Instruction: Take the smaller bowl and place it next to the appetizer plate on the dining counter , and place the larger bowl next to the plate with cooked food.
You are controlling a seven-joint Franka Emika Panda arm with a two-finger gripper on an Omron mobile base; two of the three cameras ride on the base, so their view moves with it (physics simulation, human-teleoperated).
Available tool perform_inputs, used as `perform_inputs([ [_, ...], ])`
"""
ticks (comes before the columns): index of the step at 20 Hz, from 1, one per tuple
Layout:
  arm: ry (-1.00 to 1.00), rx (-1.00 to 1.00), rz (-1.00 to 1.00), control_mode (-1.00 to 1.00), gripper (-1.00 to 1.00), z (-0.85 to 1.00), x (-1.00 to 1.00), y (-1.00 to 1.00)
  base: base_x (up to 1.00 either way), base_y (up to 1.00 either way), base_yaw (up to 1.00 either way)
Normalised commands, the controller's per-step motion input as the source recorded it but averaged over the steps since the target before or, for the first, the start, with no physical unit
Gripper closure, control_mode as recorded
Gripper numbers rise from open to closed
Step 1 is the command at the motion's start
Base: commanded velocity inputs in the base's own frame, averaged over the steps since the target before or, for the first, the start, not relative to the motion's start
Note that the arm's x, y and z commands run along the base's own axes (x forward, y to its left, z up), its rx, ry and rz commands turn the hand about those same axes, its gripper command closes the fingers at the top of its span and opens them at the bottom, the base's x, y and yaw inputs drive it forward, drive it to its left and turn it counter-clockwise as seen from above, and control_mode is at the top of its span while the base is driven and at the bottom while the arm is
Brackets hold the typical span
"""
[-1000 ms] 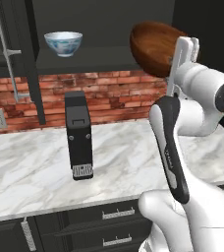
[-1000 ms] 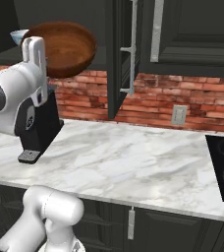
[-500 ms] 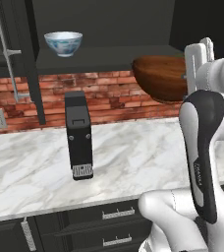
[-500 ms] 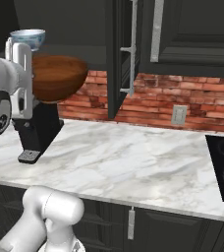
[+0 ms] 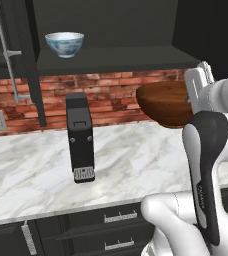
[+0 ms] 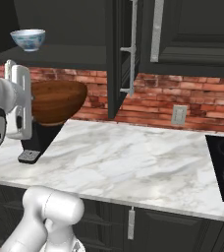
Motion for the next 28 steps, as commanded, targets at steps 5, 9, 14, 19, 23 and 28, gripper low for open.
perform_inputs([
  [5,0.03,0.00,0.00,-1.00,1.00,-0.22,-0.43,0.00,0.00,0.00,0.00],
  [9,0.00,0.00,0.00,1.00,1.00,-0.07,-0.36,-0.05,-0.50,-0.15,0.00],
  [14,0.00,0.00,0.00,1.00,1.00,0.00,0.00,0.00,-1.00,-0.24,0.00],
  [19,0.00,0.00,0.00,1.00,1.00,0.00,0.00,0.00,-1.00,0.07,0.03],
  [23,0.00,0.00,0.00,1.00,1.00,0.00,0.00,0.00,-1.00,0.18,0.24],
  [28,0.00,0.00,0.00,1.00,1.00,0.00,0.00,0.00,-0.59,0.26,0.52],
])
